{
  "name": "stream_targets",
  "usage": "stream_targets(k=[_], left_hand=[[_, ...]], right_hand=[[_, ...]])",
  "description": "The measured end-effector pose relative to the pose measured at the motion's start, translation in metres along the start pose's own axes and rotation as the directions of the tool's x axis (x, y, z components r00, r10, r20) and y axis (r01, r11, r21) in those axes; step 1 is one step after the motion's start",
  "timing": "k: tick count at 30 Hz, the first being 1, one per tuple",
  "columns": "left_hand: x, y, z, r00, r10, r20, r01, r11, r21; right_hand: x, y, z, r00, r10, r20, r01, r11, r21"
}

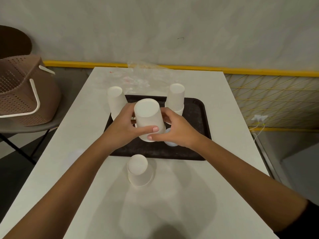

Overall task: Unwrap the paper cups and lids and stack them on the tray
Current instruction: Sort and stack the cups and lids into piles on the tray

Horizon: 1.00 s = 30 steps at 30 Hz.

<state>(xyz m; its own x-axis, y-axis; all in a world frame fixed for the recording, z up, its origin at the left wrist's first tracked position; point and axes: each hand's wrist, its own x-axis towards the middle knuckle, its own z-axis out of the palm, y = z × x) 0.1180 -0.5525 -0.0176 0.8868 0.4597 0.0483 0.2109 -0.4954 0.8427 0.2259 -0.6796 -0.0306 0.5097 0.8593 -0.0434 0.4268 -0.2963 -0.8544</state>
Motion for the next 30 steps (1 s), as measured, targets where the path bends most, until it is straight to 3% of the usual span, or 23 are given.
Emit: stream_targets(k=[4,7,14,22,30], left_hand=[[0.011,0.0,0.002,0.998,0.045,0.04,-0.042,0.996,-0.076],[0.017,-0.004,-0.001,0.999,0.033,0.039,-0.028,0.991,-0.129],[0.014,-0.024,-0.012,1.0,-0.016,-0.009,0.015,0.993,-0.12],[-0.01,-0.05,-0.027,0.989,-0.147,-0.026,0.142,0.981,-0.132],[-0.04,-0.063,-0.027,0.974,-0.227,0.02,0.227,0.964,-0.138]], right_hand=[[0.009,0.004,-0.009,0.997,-0.014,-0.081,0.011,0.999,-0.038],[0.022,0.008,-0.025,0.973,0.019,-0.229,-0.03,0.999,-0.042],[0.078,0.038,-0.059,0.832,0.103,-0.545,-0.147,0.988,-0.038],[0.102,0.085,-0.04,0.833,0.25,-0.493,-0.303,0.953,-0.03],[0.097,0.093,-0.03,0.847,0.284,-0.449,-0.295,0.954,0.047]])
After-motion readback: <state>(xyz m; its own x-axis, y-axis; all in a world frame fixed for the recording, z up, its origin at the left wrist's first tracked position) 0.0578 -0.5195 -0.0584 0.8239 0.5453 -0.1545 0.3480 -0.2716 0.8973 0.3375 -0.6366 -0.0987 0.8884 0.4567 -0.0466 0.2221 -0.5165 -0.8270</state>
